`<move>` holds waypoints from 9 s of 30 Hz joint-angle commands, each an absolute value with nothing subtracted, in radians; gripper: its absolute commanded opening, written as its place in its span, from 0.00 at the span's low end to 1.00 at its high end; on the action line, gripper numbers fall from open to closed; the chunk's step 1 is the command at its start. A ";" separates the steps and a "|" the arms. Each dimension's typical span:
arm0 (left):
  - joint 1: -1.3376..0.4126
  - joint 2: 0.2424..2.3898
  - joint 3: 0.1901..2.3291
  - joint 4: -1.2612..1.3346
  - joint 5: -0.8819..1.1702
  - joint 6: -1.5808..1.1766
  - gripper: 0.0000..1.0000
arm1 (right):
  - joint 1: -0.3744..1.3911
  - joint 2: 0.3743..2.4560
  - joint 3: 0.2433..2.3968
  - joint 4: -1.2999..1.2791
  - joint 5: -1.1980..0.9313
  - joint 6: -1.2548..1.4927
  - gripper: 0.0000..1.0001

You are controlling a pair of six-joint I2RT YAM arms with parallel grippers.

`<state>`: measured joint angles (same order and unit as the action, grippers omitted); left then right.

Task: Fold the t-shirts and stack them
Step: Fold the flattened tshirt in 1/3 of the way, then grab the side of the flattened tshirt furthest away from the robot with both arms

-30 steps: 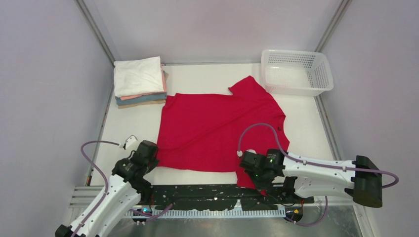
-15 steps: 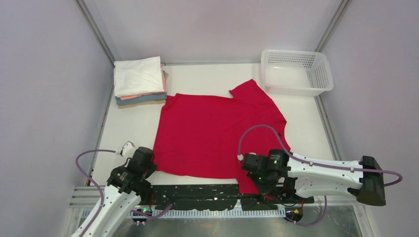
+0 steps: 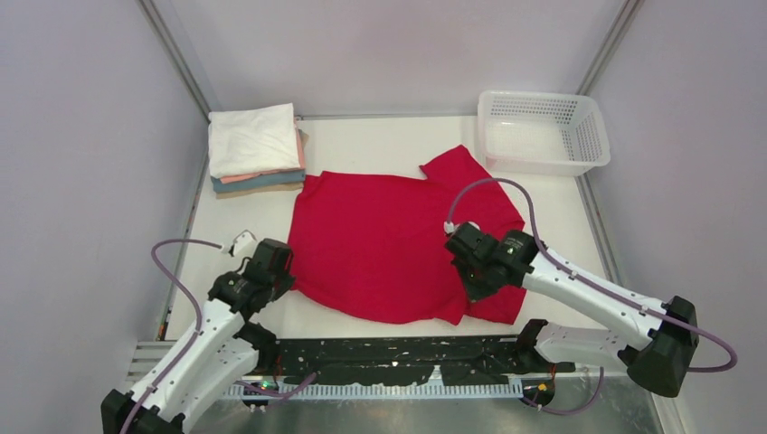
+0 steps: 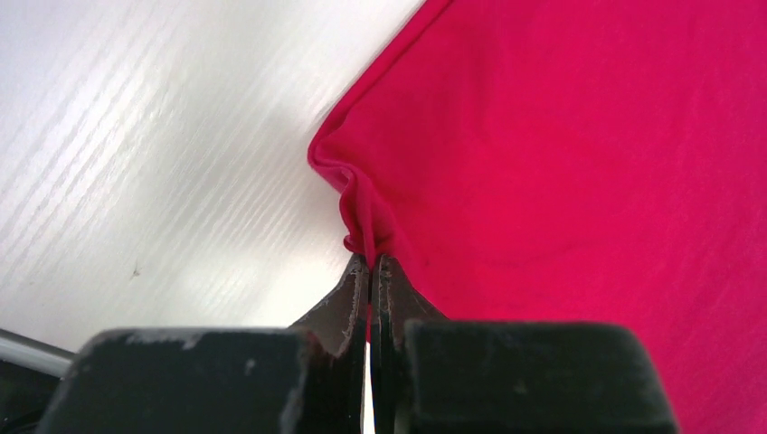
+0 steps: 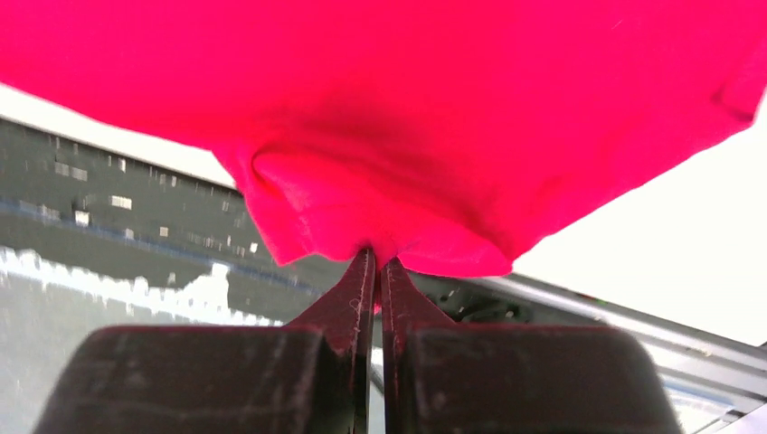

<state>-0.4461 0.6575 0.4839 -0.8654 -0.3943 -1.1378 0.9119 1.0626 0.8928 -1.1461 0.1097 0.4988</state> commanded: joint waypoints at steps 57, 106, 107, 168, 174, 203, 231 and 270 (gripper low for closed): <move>-0.141 1.465 0.925 -0.565 -0.211 -0.829 0.59 | 0.436 1.716 1.365 -0.808 0.346 0.038 0.10; -0.185 1.301 0.757 -0.356 0.108 -0.722 1.00 | 0.481 1.791 1.224 -0.178 -0.043 0.282 0.95; -0.187 1.307 0.764 -0.346 0.110 -0.723 1.00 | 0.490 1.782 1.235 -0.198 -0.031 0.273 0.95; -0.297 0.726 0.303 -0.679 0.083 -0.914 1.00 | 0.606 0.953 0.464 -0.698 -0.125 0.583 0.95; -0.296 0.677 0.375 -0.715 0.053 -0.891 1.00 | 0.607 0.920 0.553 -0.701 -0.050 0.553 0.95; 0.113 1.842 1.294 -0.625 0.137 -0.598 0.89 | 0.386 1.251 0.883 -0.342 0.135 0.412 0.95; -0.058 1.845 1.306 -0.622 -0.185 -0.853 0.72 | 0.351 1.267 0.840 -0.261 -0.027 0.415 0.95; -0.094 1.862 1.356 -0.755 -0.268 -0.983 0.74 | 0.238 1.502 0.656 -0.156 -0.141 0.522 0.95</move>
<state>-0.0868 1.8812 1.3113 -0.7399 -0.2615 -0.9638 0.2848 1.4555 0.6899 -0.1310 -0.1371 0.4850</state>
